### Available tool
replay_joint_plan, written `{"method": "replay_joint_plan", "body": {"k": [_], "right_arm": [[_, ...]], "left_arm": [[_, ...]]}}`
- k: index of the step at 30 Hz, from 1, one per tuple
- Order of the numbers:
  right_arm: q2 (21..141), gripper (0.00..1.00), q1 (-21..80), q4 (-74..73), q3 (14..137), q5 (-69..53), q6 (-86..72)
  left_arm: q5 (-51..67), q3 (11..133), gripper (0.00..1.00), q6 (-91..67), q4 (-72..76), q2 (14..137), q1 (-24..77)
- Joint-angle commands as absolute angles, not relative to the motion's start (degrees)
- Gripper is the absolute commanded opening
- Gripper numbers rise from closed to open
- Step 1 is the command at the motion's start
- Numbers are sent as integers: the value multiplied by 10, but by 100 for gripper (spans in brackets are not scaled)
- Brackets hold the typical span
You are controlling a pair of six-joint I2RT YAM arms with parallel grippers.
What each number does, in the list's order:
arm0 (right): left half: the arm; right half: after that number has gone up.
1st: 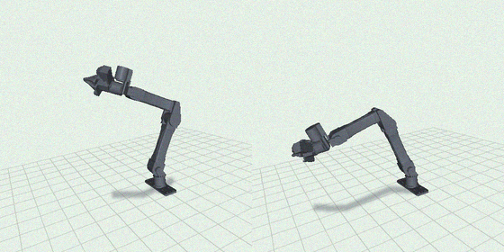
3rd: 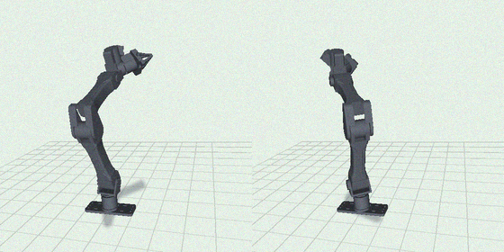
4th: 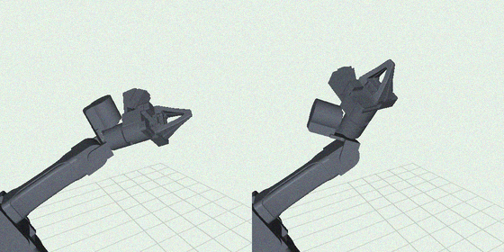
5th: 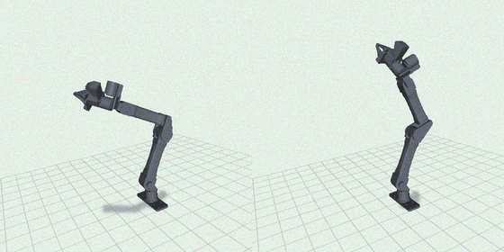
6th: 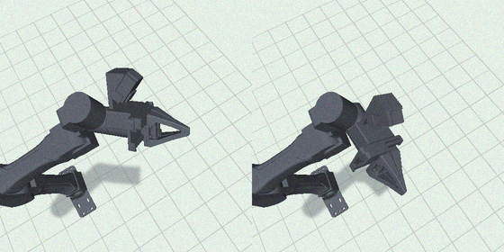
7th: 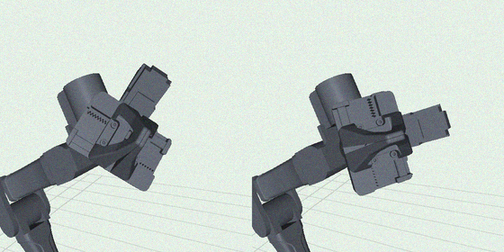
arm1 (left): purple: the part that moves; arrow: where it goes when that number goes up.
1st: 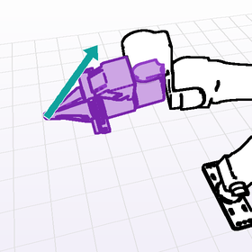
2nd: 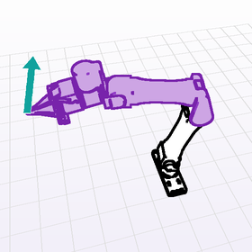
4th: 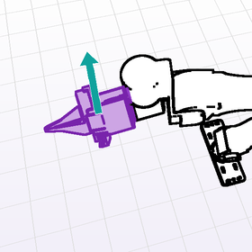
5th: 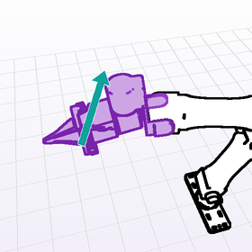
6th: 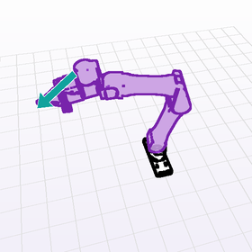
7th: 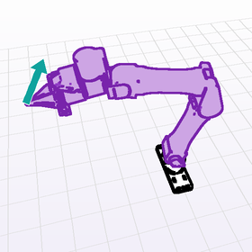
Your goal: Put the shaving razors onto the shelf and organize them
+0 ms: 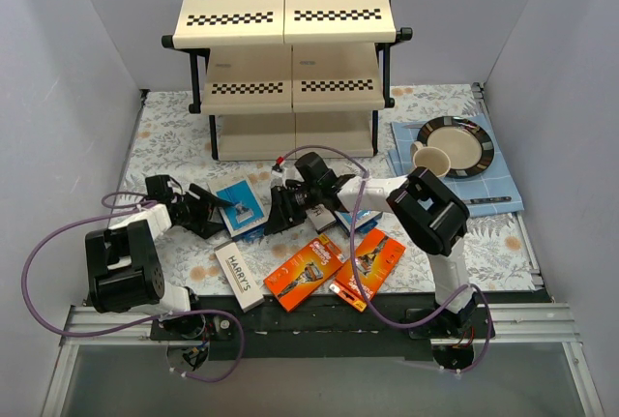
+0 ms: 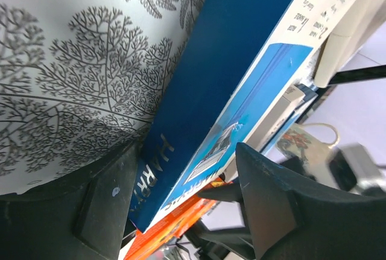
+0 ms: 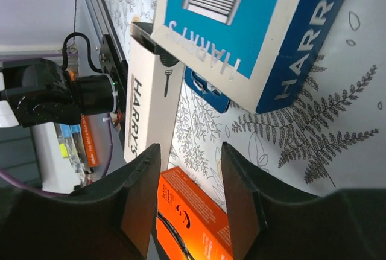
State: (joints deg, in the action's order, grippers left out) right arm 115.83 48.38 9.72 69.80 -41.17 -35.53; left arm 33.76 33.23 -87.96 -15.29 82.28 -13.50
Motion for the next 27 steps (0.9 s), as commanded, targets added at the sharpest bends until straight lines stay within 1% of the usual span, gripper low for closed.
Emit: {"method": "replay_joint_plan", "body": {"k": [1,7,14,16,18,19,20,21,22,25,27], "right_arm": [[1185,52,495,118,715,-420,-409],[1213,49,500,92,729,-360,-413],[1259,46,499,107,762,-353,-402],[1274,44,499,113,777,-357,-400],[1287,35,500,117,787,-362,-396],[1288,29,499,122,792,-369,-392],[1288,16,500,126,792,-373,-389],[1283,8,499,127,791,-376,-386],[1278,2,498,129,785,-379,-387],[1245,1,489,140,773,-395,-407],[1225,1,477,148,772,-404,-427]], "left_arm": [[368,323,64,-900,-126,819,-134],[363,321,64,-893,-130,814,-135],[355,319,64,-881,-135,811,-134],[354,319,64,-878,-139,812,-134],[355,316,64,-877,-140,812,-134],[355,316,64,-877,-140,814,-134],[356,314,64,-877,-140,814,-134],[356,313,67,-881,-140,814,-134],[357,309,70,-882,-141,810,-134],[372,298,76,-895,-134,797,-134],[396,284,78,-906,-113,778,-134]]}}
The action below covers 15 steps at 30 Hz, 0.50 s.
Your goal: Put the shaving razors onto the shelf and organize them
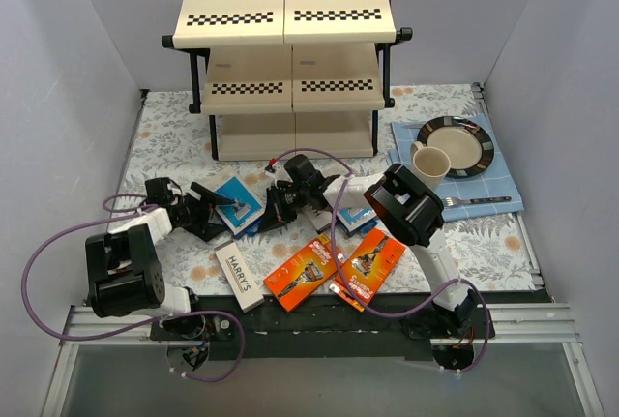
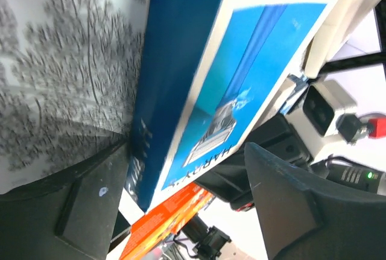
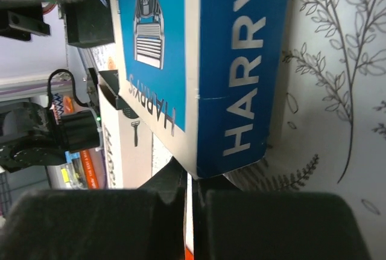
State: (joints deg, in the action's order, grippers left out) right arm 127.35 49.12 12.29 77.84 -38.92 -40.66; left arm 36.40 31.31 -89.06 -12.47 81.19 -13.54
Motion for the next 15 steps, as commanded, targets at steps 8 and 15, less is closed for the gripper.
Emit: {"method": "replay_joint_plan", "body": {"k": [8,15], "right_arm": [[1216,1,447,183,803,-413,-487],[1239,1,458,176,834,-413,-490]], "left_arm": [[502,234,80,-971,-3,753,-133],[557,214,79,-1076,209,811,-119]]}}
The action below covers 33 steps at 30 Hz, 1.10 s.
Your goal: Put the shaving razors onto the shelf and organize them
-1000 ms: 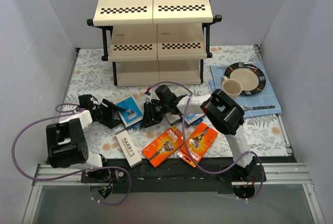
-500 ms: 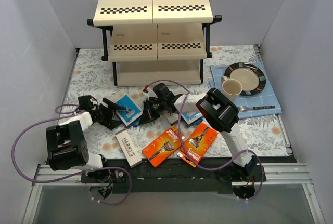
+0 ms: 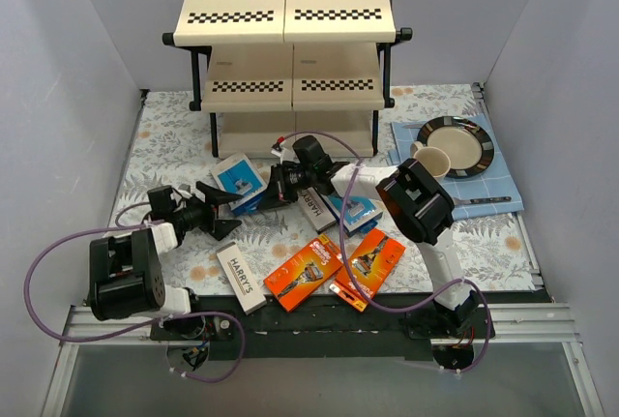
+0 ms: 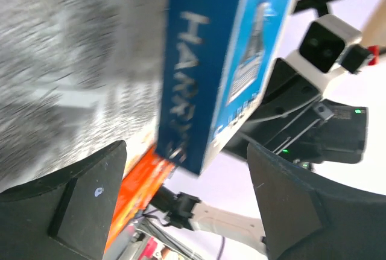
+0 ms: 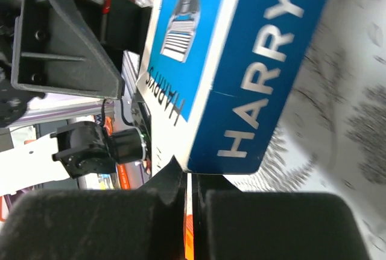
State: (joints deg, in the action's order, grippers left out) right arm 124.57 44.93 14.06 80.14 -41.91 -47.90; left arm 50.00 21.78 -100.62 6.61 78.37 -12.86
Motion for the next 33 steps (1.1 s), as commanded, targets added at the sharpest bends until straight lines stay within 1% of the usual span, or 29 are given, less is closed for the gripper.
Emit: {"method": "replay_joint_plan", "body": {"k": [1,2,5,6,7,9,11,12,13,15,16,17,19,20,21,22,24,27,28,30,31,32,33], "right_arm": [[1238,1,460,177,831,-410,-493],[1237,1,463,178,831,-409,-494],[1233,1,472,178,828,-408,-497],[1231,1,473,175,828,-407,-496],[1230,1,475,171,828,-403,-489],[1224,1,478,155,825,-397,-475],[1216,1,476,142,816,-389,-441],[1201,6,475,121,812,-385,-424],[1192,17,469,108,806,-377,-398],[1158,25,461,75,786,-373,-363],[1145,30,450,59,780,-370,-345],[1118,37,445,47,775,-370,-305],[1092,39,426,6,760,-369,-267],[1066,40,421,1,758,-367,-232],[1054,40,415,-24,752,-366,-212],[1042,41,404,-45,748,-357,-197],[1011,41,394,-62,740,-346,-159],[977,41,382,-76,723,-316,-128],[972,41,379,-78,717,-309,-121],[955,41,378,-76,710,-307,-113],[951,41,378,-76,706,-308,-107],[946,41,376,-74,699,-308,-105],[943,41,375,-71,696,-308,-105]], "left_arm": [[562,216,78,-1090,246,832,-118],[567,219,77,-1102,259,845,-115],[582,238,69,-1126,295,873,-103],[585,242,65,-1132,300,878,-97],[584,250,58,-1135,297,882,-96],[585,257,52,-1135,283,881,-97],[587,270,37,-1117,256,867,-96],[586,274,30,-1109,244,861,-96],[587,278,19,-1088,221,854,-96],[591,286,10,-1067,211,837,-96],[593,287,8,-1056,200,831,-96],[601,294,7,-1040,194,829,-96],[614,307,7,-1023,179,826,-97],[633,317,5,-985,167,829,-97],[637,346,4,-966,147,838,-97],[639,361,4,-945,97,843,-97],[649,413,4,-877,50,860,-97],[658,469,4,-799,-24,915,-97],[663,510,4,-782,-54,956,-97],[674,553,6,-726,-88,1003,-98],[682,603,9,-702,-132,1025,-98],[686,626,9,-681,-156,1072,-98],[687,652,9,-664,-201,1092,-98]]}}
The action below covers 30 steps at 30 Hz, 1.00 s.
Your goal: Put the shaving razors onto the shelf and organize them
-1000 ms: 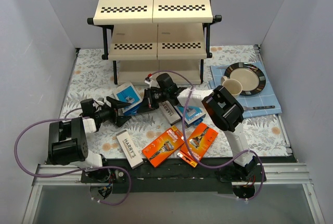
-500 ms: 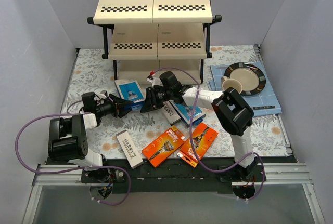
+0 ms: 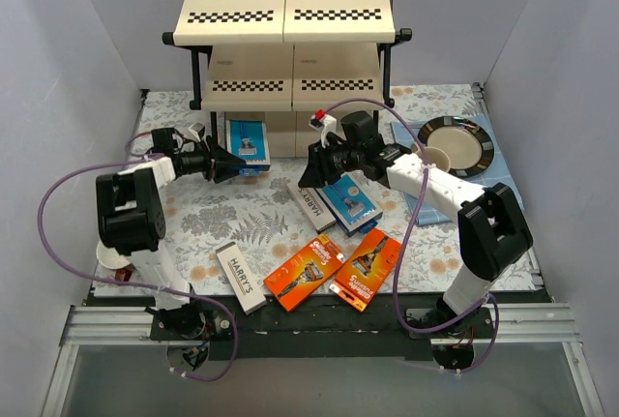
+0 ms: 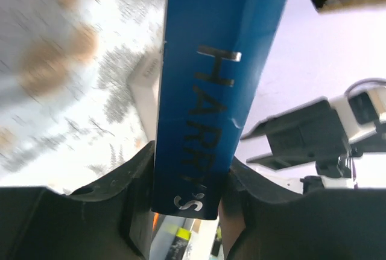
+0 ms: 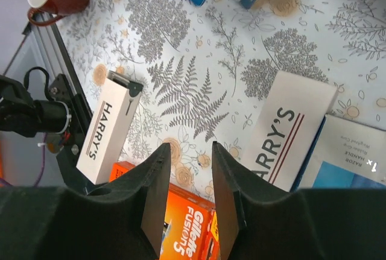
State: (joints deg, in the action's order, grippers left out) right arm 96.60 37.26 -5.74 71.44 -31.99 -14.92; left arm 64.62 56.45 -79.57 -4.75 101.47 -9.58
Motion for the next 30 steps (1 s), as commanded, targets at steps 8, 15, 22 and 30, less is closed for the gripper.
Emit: {"method": "replay_joint_plan", "body": {"k": [8,15,22,30], "right_arm": [[919,41,367,-48,671,-307,-93],[913,41,356,-49,656,-307,-94],[926,41,347,-47,666,-315,-98],[949,41,343,-58,704,-321,-89]], "left_arm": [[686,817,16,-587,-307,1231,-103],[692,810,32,-651,-287,1260,-115],[702,772,50,-682,-243,1245,-127],[676,787,59,-662,-264,1237,-127]]}}
